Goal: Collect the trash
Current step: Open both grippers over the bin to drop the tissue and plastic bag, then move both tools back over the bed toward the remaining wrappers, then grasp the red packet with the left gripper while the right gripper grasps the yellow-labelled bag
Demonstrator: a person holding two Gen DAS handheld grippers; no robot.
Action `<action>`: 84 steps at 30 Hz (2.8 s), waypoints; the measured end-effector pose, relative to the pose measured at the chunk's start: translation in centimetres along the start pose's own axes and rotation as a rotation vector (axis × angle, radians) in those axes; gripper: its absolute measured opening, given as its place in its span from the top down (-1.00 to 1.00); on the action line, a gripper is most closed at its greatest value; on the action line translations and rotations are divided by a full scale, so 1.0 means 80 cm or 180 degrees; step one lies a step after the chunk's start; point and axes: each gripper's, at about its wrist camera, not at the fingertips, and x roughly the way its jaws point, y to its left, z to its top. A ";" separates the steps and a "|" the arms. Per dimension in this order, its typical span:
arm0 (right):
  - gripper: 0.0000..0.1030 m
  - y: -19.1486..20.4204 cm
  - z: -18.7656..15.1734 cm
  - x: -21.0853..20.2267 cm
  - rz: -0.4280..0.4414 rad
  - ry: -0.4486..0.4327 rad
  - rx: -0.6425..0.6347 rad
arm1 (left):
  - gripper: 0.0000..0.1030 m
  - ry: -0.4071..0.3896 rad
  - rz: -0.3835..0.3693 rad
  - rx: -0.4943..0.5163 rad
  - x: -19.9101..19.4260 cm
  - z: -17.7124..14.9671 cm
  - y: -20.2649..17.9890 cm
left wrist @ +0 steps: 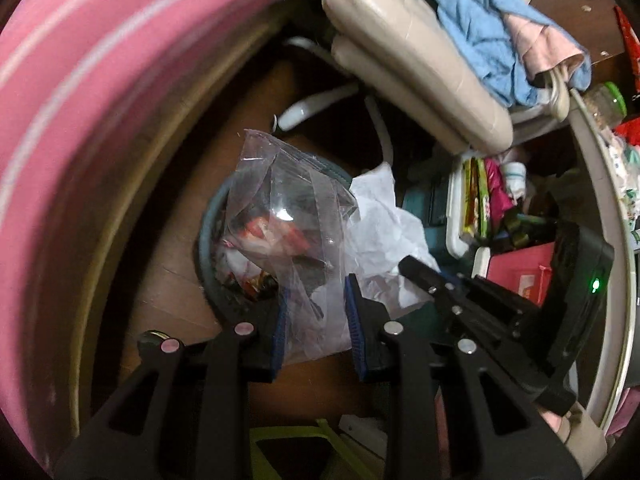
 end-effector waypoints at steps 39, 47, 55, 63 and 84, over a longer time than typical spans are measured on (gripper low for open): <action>-0.43 0.057 0.003 -0.079 -0.0264 -0.0574 -0.0237 | -0.72 -0.0716 0.0312 -0.0623 -0.081 0.000 0.056; -0.52 0.225 0.011 -0.131 0.0227 -0.0817 -0.0994 | -0.74 -0.1508 0.0532 -0.1063 -0.275 -0.079 0.141; -0.52 0.422 -0.002 -0.114 0.0679 -0.0644 -0.1651 | -0.74 -0.1887 0.0924 -0.1719 -0.412 -0.206 0.272; -0.52 0.589 -0.014 -0.069 0.0785 -0.0460 -0.2116 | -0.74 -0.2141 0.1220 -0.2259 -0.499 -0.296 0.403; -0.52 0.793 0.061 0.111 0.0706 -0.0089 -0.2461 | -0.74 -0.1792 0.1349 -0.2513 -0.476 -0.226 0.600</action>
